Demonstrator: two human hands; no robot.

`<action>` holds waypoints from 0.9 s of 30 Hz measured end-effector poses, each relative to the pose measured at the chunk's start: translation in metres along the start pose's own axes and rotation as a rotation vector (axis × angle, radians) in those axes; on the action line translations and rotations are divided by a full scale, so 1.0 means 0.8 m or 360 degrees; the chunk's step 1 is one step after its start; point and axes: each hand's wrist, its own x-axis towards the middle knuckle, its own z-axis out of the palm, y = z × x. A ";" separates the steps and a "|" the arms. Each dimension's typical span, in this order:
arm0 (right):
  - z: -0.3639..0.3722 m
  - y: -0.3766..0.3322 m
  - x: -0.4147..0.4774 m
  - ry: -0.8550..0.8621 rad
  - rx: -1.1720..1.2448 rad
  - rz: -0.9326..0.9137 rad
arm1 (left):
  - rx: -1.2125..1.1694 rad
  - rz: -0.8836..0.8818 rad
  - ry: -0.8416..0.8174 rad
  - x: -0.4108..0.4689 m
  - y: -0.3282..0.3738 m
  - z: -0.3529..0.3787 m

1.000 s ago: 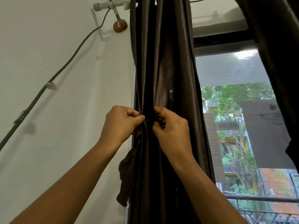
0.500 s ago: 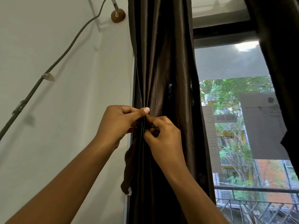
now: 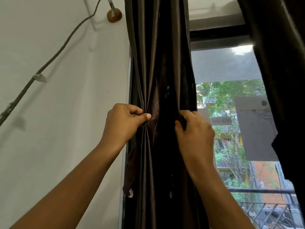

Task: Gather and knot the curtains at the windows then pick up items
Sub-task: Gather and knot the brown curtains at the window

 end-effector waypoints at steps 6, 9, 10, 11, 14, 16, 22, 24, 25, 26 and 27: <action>0.018 -0.029 -0.025 0.0102 0.0267 -0.0239 | -0.0065 0.0033 -0.0078 -0.004 0.007 -0.005; 0.030 -0.040 -0.029 0.0049 0.0363 -0.0302 | -0.0152 -0.0022 -0.0138 -0.002 0.010 -0.008; 0.032 -0.041 -0.029 0.0020 0.0380 -0.0293 | -0.0195 -0.0057 -0.0155 -0.001 0.010 -0.009; 0.033 -0.041 -0.030 -0.0021 0.0394 -0.0273 | -0.0237 -0.0091 -0.0172 -0.002 0.011 -0.009; 0.033 -0.037 -0.030 -0.0222 0.0418 -0.0246 | -0.0198 -0.0061 -0.0212 -0.003 0.008 -0.004; 0.027 -0.030 -0.028 -0.0317 0.0431 -0.0311 | -0.0091 0.0001 -0.0162 -0.002 0.006 -0.001; -0.018 0.021 -0.008 0.0380 -0.0173 -0.0011 | -0.0063 0.0059 -0.0078 -0.004 0.008 0.013; -0.021 0.046 0.003 0.0156 -0.0197 0.0236 | -0.0096 0.0052 -0.0083 -0.005 0.010 0.017; -0.019 0.054 0.007 0.0072 -0.0061 0.0294 | -0.0106 0.0047 -0.0081 -0.004 0.009 0.017; -0.017 0.058 0.009 0.0050 0.0085 0.0281 | -0.0110 0.0043 -0.0079 -0.004 0.010 0.018; -0.016 0.059 0.009 0.0086 0.0170 0.0209 | -0.0112 0.0040 -0.0074 -0.004 0.010 0.018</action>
